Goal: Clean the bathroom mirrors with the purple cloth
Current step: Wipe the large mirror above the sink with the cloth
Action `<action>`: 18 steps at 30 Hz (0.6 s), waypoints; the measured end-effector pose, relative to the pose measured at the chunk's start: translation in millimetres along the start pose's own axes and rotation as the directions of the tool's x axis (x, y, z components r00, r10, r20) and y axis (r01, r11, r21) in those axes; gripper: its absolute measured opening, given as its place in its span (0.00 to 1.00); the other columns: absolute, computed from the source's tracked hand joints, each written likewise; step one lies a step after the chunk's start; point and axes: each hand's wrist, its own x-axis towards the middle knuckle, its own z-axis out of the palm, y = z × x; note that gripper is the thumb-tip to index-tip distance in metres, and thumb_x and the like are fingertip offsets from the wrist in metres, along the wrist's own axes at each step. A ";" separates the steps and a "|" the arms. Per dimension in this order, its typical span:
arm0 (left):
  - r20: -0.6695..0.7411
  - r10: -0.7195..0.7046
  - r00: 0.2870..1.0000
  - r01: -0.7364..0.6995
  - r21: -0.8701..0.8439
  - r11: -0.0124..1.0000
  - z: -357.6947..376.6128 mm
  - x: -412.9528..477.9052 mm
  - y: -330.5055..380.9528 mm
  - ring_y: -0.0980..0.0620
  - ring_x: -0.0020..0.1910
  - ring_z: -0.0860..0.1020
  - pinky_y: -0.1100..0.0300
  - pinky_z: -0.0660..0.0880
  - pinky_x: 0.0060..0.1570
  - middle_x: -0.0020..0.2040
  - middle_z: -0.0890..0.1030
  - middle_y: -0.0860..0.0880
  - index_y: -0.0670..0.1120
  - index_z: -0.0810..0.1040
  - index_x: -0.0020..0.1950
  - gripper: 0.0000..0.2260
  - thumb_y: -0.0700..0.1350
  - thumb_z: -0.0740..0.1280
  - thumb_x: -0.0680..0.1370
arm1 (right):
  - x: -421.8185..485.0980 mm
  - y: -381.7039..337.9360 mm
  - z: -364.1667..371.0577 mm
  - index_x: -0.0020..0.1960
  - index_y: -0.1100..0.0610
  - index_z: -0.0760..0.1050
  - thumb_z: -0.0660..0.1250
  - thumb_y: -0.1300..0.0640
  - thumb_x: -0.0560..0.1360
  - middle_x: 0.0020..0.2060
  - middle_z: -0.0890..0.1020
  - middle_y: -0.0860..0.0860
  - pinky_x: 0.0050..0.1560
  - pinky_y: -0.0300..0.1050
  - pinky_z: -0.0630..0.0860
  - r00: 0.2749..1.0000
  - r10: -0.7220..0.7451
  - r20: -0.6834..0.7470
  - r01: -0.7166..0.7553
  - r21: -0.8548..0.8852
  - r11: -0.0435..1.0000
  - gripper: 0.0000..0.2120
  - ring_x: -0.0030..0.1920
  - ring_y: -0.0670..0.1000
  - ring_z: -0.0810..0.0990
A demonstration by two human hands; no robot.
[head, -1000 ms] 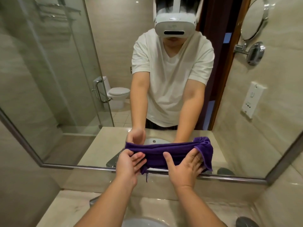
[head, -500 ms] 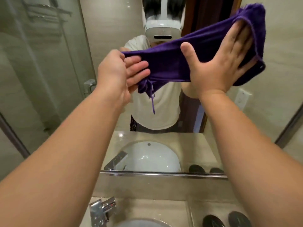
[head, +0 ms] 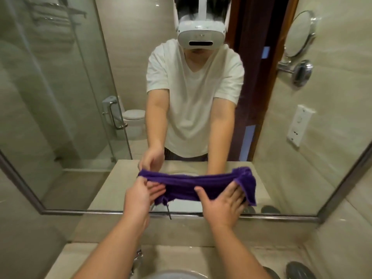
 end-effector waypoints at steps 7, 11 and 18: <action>-0.042 0.170 0.985 -0.173 -0.064 0.983 3.2 -11.0 65.0 0.49 0.34 0.82 0.61 0.79 0.31 0.40 0.82 0.43 0.38 0.76 0.50 0.13 0.42 0.54 0.84 | 22.4 -79.0 -52.6 0.80 0.62 0.47 0.56 0.17 0.61 0.77 0.60 0.67 0.73 0.71 0.47 0.976 -0.125 -0.177 0.161 0.204 0.966 0.64 0.76 0.66 0.58; 0.103 0.377 0.920 -0.368 -0.097 0.925 19.2 -32.6 175.4 0.53 0.38 0.85 0.60 0.79 0.38 0.41 0.86 0.51 0.46 0.81 0.49 0.18 0.48 0.52 0.84 | 85.0 -170.5 -135.4 0.80 0.56 0.50 0.53 0.17 0.66 0.78 0.61 0.60 0.73 0.69 0.42 0.755 -0.242 -0.609 0.397 0.132 0.908 0.57 0.78 0.60 0.57; 0.032 0.338 0.941 -0.336 -0.043 0.941 4.8 -14.2 126.7 0.51 0.34 0.85 0.60 0.80 0.32 0.34 0.85 0.49 0.43 0.79 0.49 0.14 0.44 0.54 0.83 | 41.1 -109.7 -60.8 0.79 0.61 0.52 0.52 0.19 0.67 0.75 0.65 0.66 0.72 0.73 0.52 0.911 -0.140 -0.388 0.194 0.104 0.975 0.57 0.74 0.68 0.63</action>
